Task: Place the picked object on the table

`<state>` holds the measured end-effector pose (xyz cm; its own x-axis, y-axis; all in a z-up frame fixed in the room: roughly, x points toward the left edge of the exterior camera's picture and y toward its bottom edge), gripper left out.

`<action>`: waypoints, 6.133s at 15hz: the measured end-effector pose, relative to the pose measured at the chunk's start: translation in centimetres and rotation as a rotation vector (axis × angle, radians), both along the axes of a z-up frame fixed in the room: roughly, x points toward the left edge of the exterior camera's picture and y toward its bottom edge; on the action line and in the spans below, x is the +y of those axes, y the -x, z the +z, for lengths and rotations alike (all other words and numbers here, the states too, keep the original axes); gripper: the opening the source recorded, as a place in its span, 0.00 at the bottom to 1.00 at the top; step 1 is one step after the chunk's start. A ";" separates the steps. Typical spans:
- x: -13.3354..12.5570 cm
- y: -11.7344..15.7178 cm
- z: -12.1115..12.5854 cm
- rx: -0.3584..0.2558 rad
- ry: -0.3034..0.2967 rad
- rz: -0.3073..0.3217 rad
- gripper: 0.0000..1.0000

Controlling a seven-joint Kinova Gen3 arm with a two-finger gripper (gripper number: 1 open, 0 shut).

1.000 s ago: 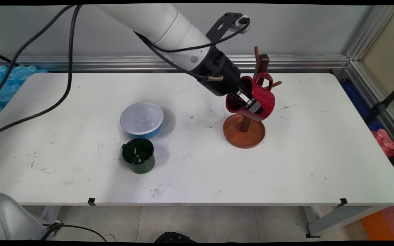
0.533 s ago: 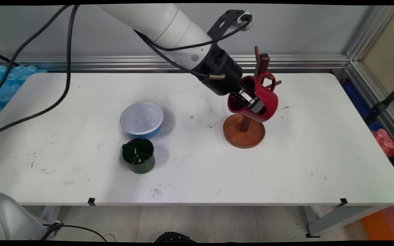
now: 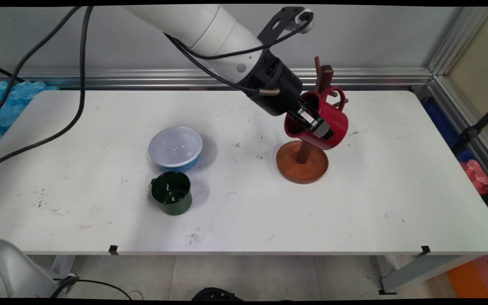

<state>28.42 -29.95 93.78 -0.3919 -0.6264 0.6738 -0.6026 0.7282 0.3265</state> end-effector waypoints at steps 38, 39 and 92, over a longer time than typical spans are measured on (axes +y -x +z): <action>5.3 -7.8 5.8 -0.124 0.002 -0.085 0.00; 5.1 -8.6 5.9 -0.141 0.007 -0.083 0.00; -11.4 -15.2 -11.6 -0.903 -0.037 -0.333 0.00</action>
